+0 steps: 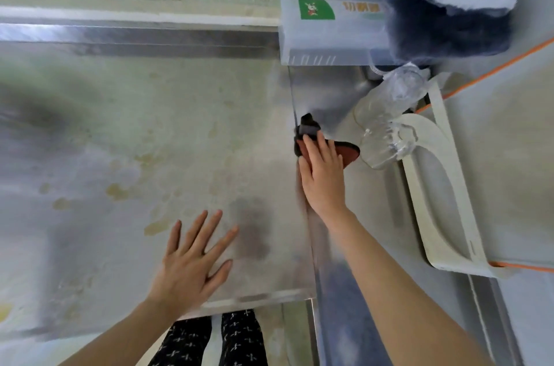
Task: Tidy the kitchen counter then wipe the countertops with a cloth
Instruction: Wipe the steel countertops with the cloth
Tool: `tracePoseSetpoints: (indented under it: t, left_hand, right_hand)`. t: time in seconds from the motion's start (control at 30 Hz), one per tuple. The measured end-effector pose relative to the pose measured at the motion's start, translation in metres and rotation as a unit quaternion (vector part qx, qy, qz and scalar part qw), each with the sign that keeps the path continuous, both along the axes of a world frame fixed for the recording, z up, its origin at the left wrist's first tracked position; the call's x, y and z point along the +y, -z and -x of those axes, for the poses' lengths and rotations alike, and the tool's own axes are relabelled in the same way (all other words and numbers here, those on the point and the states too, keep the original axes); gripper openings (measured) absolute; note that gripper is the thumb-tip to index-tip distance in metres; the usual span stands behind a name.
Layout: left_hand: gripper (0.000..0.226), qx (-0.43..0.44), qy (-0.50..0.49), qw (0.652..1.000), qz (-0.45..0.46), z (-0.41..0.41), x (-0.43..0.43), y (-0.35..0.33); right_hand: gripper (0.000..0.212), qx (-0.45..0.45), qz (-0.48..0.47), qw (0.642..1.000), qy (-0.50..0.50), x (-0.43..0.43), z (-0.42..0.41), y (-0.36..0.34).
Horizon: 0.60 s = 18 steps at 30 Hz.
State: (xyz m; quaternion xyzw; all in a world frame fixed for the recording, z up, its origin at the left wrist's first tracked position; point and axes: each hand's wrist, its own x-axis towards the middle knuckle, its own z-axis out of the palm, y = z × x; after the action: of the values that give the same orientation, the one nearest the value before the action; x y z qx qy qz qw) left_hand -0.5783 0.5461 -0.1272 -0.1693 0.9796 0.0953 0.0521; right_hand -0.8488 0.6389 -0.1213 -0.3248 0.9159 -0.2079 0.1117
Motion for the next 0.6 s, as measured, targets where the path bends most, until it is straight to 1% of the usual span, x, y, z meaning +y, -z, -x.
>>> tracePoseSetpoints:
  t: [0.03, 0.07, 0.1, 0.13, 0.17, 0.23, 0.27, 0.3, 0.33, 0.37, 0.43, 0.5, 0.53, 0.57, 0.6]
  left_hand:
    - [0.052, 0.001, 0.005, 1.0, 0.004, 0.001, -0.001, 0.001]
    - [0.052, 0.002, 0.008, 1.0, 0.007, 0.001, -0.002, 0.002]
    - [0.052, 0.001, 0.009, 1.0, 0.007, 0.0, -0.003, 0.002]
    - [0.052, 0.001, 0.008, 1.0, 0.007, 0.0, -0.003, 0.002]
    - [0.051, 0.001, 0.007, 1.0, 0.008, 0.0, -0.002, 0.002]
    - [0.051, 0.001, 0.008, 1.0, 0.013, 0.001, -0.003, 0.001]
    - [0.051, 0.001, 0.008, 1.0, 0.014, 0.001, -0.004, 0.001]
    - [0.051, 0.001, 0.008, 1.0, 0.015, 0.001, -0.004, 0.001]
    - [0.051, 0.001, 0.007, 1.0, 0.015, 0.001, -0.004, 0.001]
    - [0.051, 0.002, 0.007, 1.0, 0.016, 0.001, -0.003, 0.001]
    - [0.051, 0.006, 0.006, 1.0, 0.02, 0.001, -0.003, 0.002]
    - [0.051, 0.009, 0.004, 1.0, 0.022, 0.001, -0.002, 0.003]
    - [0.051, 0.013, 0.003, 1.0, 0.022, 0.001, -0.002, 0.003]
    - [0.05, 0.016, 0.002, 1.0, 0.022, 0.001, -0.002, 0.003]
    - [0.05, 0.021, 0.001, 1.0, 0.022, 0.001, -0.002, 0.002]
  right_hand:
    - [0.044, -0.016, 0.014, 1.0, 0.011, -0.008, 0.0, 0.0]
    - [0.043, -0.022, 0.026, 0.999, -0.003, -0.012, -0.008, 0.0]
    - [0.042, -0.018, 0.038, 0.998, -0.046, -0.01, -0.021, 0.001]
    - [0.042, -0.008, 0.045, 0.993, -0.109, -0.006, -0.038, 0.002]
    - [0.041, 0.007, 0.046, 0.982, -0.184, 0.002, -0.054, 0.002]
    - [0.044, 0.029, 0.043, 0.946, -0.321, 0.012, -0.069, 0.004]
    - [0.045, 0.037, 0.039, 0.931, -0.361, 0.01, -0.062, 0.005]
    - [0.045, 0.048, 0.032, 0.926, -0.373, 0.002, -0.051, 0.005]
    - [0.043, 0.059, 0.027, 0.931, -0.36, -0.009, -0.037, 0.005]
    - [0.043, 0.065, 0.025, 0.943, -0.326, -0.023, -0.021, 0.006]
    - [0.043, 0.059, 0.019, 0.972, -0.226, -0.053, 0.012, 0.006]
    - [0.042, 0.051, 0.016, 0.989, -0.139, -0.077, 0.035, 0.006]
    - [0.042, 0.05, 0.019, 0.991, -0.119, -0.083, 0.037, 0.006]
    - [0.041, 0.048, 0.022, 0.991, -0.122, -0.086, 0.033, 0.006]
    - [0.04, 0.045, 0.026, 0.988, -0.146, -0.083, 0.022, 0.005]
